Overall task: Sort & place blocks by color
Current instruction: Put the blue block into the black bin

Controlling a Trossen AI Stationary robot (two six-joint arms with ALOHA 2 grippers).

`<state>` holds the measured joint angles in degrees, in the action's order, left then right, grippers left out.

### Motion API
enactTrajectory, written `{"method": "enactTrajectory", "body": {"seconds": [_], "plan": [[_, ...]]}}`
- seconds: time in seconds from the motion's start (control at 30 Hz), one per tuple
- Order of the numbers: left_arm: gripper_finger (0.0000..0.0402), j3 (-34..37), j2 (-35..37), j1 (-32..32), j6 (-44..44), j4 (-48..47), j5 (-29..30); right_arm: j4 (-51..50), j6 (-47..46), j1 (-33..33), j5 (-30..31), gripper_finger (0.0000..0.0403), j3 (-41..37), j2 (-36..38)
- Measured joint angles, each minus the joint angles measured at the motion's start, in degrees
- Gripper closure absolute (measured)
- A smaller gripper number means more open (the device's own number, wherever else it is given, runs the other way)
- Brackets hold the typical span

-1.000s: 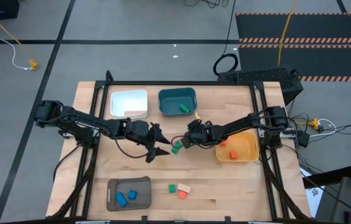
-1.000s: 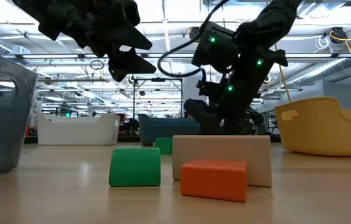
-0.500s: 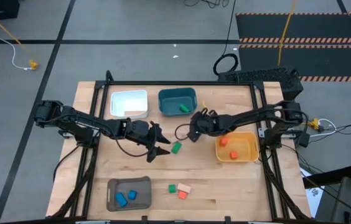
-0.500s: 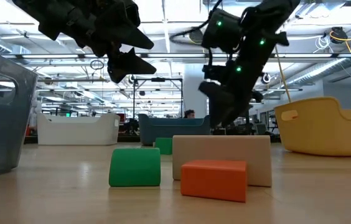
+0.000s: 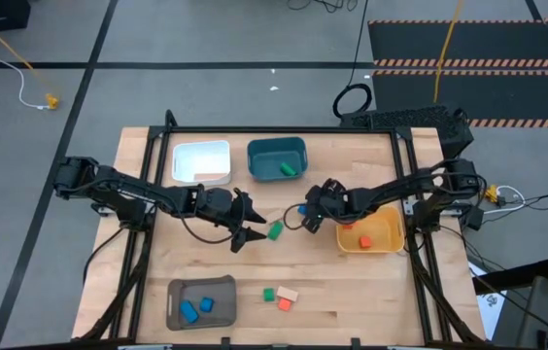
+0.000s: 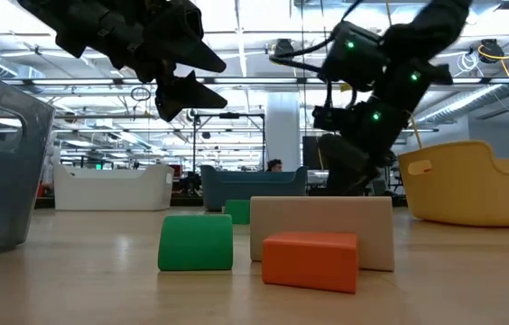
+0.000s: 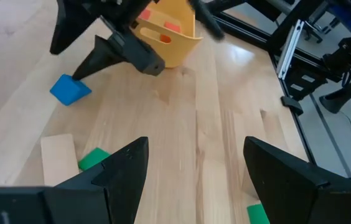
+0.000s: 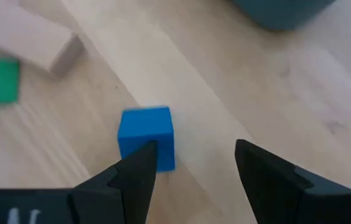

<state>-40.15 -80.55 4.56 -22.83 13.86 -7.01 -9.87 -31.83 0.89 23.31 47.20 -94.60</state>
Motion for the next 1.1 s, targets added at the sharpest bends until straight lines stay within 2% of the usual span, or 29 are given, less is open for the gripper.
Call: {"method": "enactTrajectory", "body": {"seconds": [0.2, 0.5, 0.73, 1.1], "plan": [[0.0137, 0.01, 0.0, -0.04, -0.4, 0.14, 0.01, 13.32, 0.51, 0.11, -2.65, 0.0193, -5.62, 0.5], [0.0137, 0.0, 0.01, -0.04, -1.27, 0.14, 0.09, 15.29, 6.42, 0.13, -2.73, 0.0193, -5.69, 0.54], [0.0137, 0.01, 0.0, -0.04, -1.26, 0.14, 1.14, 15.81, 0.38, 0.11, -4.92, 0.019, -5.68, 0.54], [0.0137, 0.01, 0.0, -0.04, -1.18, 0.11, 1.14, 21.04, -0.44, 0.11, -5.51, 0.0135, -5.62, 0.58]]}}
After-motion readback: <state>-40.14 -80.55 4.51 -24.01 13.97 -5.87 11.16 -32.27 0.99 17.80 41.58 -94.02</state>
